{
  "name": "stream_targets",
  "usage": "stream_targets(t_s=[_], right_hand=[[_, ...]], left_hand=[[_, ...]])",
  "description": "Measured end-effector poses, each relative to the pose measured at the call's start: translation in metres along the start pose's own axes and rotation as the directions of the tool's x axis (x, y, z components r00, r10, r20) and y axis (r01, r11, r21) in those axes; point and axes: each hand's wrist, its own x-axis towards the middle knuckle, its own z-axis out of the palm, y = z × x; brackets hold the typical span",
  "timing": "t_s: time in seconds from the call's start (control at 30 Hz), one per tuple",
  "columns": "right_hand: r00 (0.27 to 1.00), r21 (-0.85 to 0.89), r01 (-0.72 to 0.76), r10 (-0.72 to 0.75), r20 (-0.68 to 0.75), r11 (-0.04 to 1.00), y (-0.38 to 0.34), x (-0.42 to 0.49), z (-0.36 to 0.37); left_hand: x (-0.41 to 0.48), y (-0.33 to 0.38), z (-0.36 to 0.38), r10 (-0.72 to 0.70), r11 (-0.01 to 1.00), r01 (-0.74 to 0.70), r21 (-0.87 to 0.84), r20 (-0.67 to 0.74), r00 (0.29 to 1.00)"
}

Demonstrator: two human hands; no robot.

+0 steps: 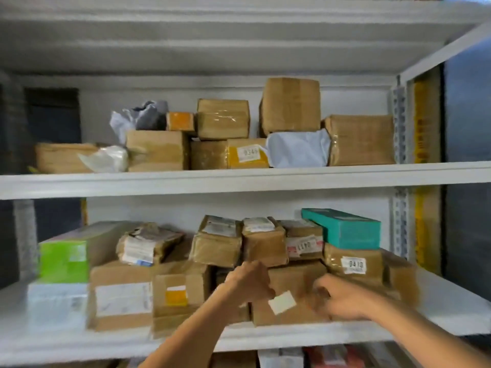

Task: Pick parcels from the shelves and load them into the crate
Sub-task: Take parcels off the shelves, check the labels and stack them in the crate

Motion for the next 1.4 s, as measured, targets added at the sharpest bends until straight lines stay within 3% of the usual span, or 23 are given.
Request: stream_targets(t_s=[0.13, 0.23, 0.4, 0.53, 0.7, 0.87, 0.93, 1.07, 1.2, 1.3, 1.4], right_hand=[[0.98, -0.053, 0.197, -0.196, 0.019, 0.979, -0.093, 0.023, -0.015], [0.946, -0.121, 0.325, -0.324, 0.029, 0.938, -0.155, 0.031, -0.021], [0.85, -0.169, 0.518, -0.527, -0.01, 0.838, -0.259, 0.042, -0.037], [0.764, -0.152, 0.618, -0.635, -0.119, 0.772, -0.334, 0.062, -0.056], [0.626, -0.12, 0.729, -0.728, -0.278, 0.673, -0.408, 0.091, -0.082], [0.44, -0.156, 0.79, -0.725, -0.53, 0.593, -0.456, 0.113, -0.105], [0.402, -0.192, 0.774, -0.702, -0.587, 0.604, -0.468, 0.124, -0.109], [0.408, -0.265, 0.719, -0.698, -0.588, 0.643, -0.483, 0.146, -0.104], [0.36, -0.356, 0.629, -0.664, -0.655, 0.691, -0.499, 0.164, -0.107], [0.495, -0.343, 0.557, -0.634, -0.595, 0.756, -0.515, 0.173, -0.112], [0.633, -0.368, 0.451, -0.582, -0.51, 0.813, -0.529, 0.18, -0.112]], left_hand=[[-0.023, -0.06, -0.051, -0.07, 0.997, 0.073, 0.023, -0.098, 0.993], [-0.038, -0.103, -0.094, -0.138, 0.988, 0.122, -0.094, -0.183, 0.973], [-0.071, -0.17, -0.179, -0.186, 0.978, 0.15, -0.145, -0.285, 0.94], [-0.1, -0.229, -0.241, -0.241, 0.971, 0.216, -0.105, -0.411, 0.879], [-0.121, -0.285, -0.294, -0.289, 0.954, 0.208, -0.215, -0.486, 0.825], [-0.114, -0.325, -0.323, -0.305, 0.952, 0.238, -0.192, -0.624, 0.719], [-0.108, -0.337, -0.325, -0.3, 0.953, 0.238, -0.188, -0.693, 0.655], [-0.096, -0.355, -0.323, -0.291, 0.953, 0.238, -0.185, -0.776, 0.56], [-0.083, -0.374, -0.327, -0.291, 0.952, 0.238, -0.194, -0.816, 0.5], [-0.075, -0.39, -0.336, -0.227, 0.967, 0.211, -0.14, -0.849, 0.478], [-0.064, -0.408, -0.345, -0.272, 0.961, 0.212, -0.18, -0.769, 0.578]])
